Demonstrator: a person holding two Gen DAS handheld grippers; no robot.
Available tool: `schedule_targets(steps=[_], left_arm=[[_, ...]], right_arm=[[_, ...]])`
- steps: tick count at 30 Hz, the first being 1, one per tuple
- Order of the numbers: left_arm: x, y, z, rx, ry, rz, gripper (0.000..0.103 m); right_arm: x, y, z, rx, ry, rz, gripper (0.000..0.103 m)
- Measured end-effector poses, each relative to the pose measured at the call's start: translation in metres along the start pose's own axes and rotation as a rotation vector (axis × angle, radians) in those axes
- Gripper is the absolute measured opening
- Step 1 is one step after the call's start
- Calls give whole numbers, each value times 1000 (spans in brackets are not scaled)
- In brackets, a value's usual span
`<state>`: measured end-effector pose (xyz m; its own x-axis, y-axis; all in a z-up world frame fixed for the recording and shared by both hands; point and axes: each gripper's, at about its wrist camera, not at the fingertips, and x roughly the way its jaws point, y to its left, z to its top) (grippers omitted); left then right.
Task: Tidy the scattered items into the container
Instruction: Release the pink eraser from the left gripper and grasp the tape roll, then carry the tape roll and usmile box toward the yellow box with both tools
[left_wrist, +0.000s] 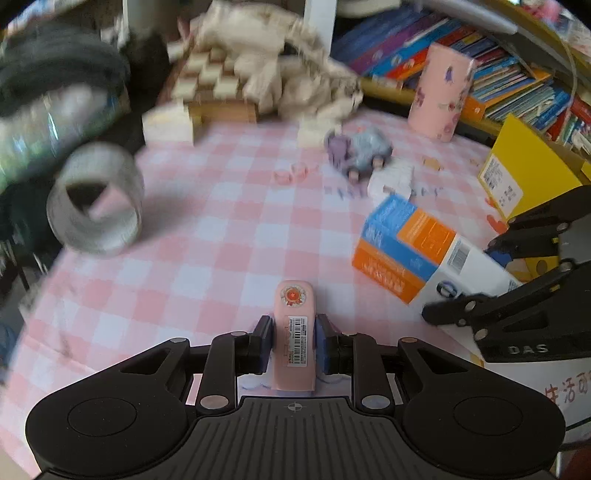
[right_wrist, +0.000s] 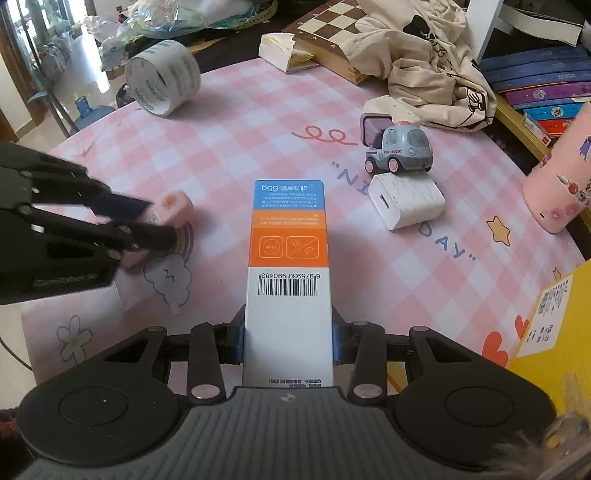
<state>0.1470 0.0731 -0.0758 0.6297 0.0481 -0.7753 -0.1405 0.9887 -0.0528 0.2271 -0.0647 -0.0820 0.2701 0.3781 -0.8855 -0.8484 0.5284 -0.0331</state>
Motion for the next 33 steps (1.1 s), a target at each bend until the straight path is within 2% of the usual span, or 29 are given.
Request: schedule_targets(steps=[1,2,3,4,5,7,9,12,13,14,15,16,17,23,33], left_arm=[[-12,3,3,-4,-55,26,29],[-27,10,6,-22,-126,59,38],[-39,25,10,-70,-193,101,59],[-51,39,13,-121,-260,144,69],[-53,58,17,-193,-281,165,72],[-40,93,23,-323,-248,173,72],[-23,111,28,-377,-235,216,68],[-6,116,39,-361,-268,246,67],[0,116,42,-346,-281,246,63],[7,116,46,-334,-282,250,49],[15,119,48,-347,-264,253,25],[23,122,50,-362,-245,255,12],[28,125,49,-399,-237,234,4],[13,96,38,-323,-270,182,3],[-20,83,31,-299,-252,109,3]], right_arm=[[0,0,-1,2,1,0,38],[0,0,-2,3,1,0,38],[-1,-1,-2,5,2,1,38],[-1,-1,-3,6,2,1,38],[-1,-1,-4,8,3,1,38],[-1,-2,-5,10,3,2,38],[-1,-1,-4,9,6,1,38],[-1,-2,-4,9,7,4,38],[-1,-2,-4,10,7,5,38],[-1,-3,-4,11,7,7,38],[-1,-3,-5,11,7,8,38],[0,-3,-5,12,7,9,39],[-1,-4,-5,13,6,10,38],[-2,-3,-7,27,-2,11,38],[-6,0,-9,61,-16,2,38]])
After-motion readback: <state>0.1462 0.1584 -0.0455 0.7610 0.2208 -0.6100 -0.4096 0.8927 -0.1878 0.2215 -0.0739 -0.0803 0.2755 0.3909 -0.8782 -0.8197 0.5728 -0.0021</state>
